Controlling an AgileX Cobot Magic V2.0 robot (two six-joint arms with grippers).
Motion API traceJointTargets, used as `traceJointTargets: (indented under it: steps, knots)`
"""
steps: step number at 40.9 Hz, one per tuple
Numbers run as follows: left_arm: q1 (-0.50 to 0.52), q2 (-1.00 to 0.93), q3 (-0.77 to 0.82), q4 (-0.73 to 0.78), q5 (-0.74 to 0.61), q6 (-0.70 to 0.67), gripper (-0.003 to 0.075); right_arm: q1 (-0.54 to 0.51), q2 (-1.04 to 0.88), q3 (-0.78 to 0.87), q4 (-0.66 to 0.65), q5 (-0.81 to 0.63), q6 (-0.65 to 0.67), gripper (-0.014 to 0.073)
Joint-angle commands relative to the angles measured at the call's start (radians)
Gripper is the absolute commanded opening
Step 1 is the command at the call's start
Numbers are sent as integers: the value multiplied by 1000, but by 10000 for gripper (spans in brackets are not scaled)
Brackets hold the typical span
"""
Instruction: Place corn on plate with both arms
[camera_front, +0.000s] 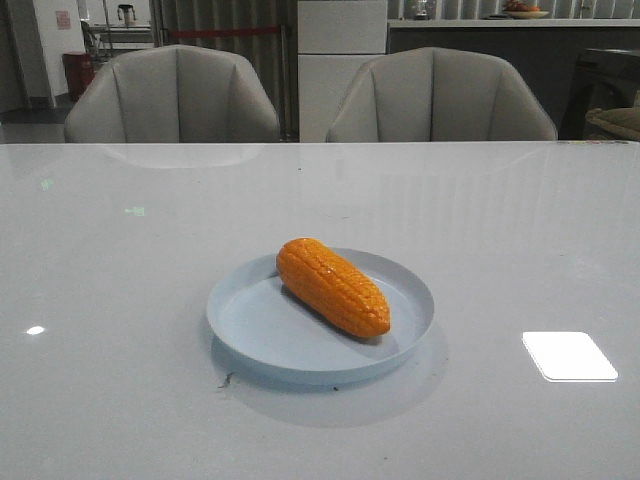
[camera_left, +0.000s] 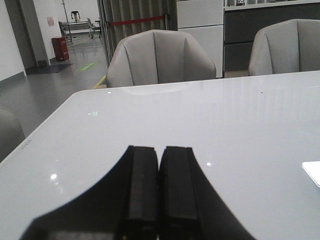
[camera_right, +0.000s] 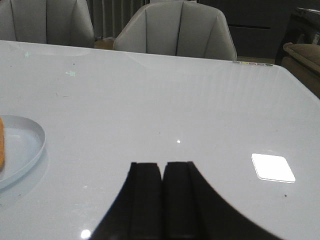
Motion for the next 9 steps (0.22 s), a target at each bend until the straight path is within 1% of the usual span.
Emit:
traceJointTargets:
  steps: [1,9]
  knots:
    - [1,-17,36,-5,-79,-2,89,2,-22,-22,6,-78,-1,57]
    - [1,-17,36,-5,-79,-2,89,2,-22,-22,6,-78,-1,57]
